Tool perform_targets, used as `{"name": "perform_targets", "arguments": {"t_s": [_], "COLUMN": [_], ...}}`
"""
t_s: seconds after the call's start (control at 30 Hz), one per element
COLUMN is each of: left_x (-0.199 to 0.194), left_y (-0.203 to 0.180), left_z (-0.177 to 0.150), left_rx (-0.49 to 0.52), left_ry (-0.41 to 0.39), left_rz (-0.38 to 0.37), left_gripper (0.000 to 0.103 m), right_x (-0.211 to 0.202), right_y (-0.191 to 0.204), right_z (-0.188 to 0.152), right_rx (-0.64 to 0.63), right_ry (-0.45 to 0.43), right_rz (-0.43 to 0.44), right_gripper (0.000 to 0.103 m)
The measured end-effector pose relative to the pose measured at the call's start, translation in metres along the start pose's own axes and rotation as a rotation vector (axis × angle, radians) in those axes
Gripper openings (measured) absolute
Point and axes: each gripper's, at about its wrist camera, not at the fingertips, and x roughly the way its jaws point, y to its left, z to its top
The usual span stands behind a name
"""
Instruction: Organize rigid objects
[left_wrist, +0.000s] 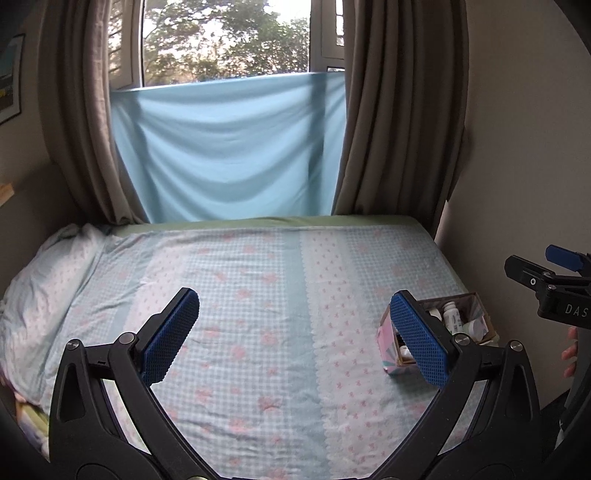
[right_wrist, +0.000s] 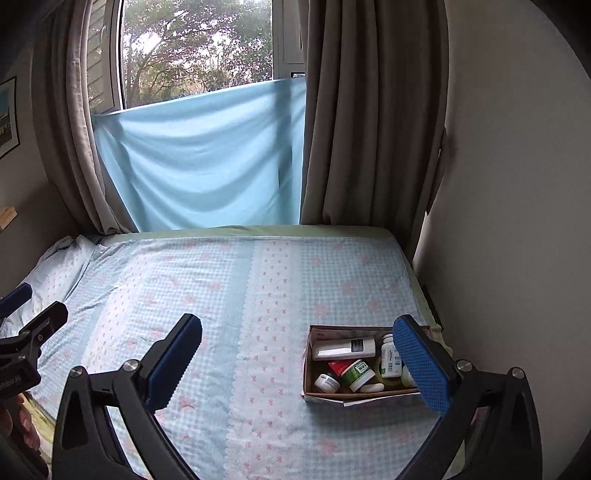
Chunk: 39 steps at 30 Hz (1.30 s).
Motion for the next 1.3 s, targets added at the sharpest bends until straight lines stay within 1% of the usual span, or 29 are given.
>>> {"name": "perform_targets", "arguments": {"t_s": [0.17,0.5,0.87,1.3], "left_x": [-0.003,-0.008,-0.008,-0.006], "left_y": [-0.005,-0.014,-0.017,-0.018], "left_z": [0.0,0.001,0.004,0.005], "left_rx": [-0.003,0.007,0.007,0.01], "left_ry": [-0.002,-0.019,-0.034,-0.034], "left_rz": [-0.024,-0.039,-0.023,-0.021], "left_gripper": [0.103,0.103,0.103,0.103], "right_x": [-0.005,-0.01,-0.01,-0.007], "right_y": [-0.004,-0.008,-0.011,-0.013], "right_z": [-0.001,-0.004,-0.004,0.001], "right_rx": [0.004,0.011,0.01,0.012], "right_ry": [-0.012,-0.018,-0.021,-0.028], "right_rz": [-0.016,-0.031,-0.032,-0.034], "right_gripper": [0.103,0.103,0.103,0.103]}}
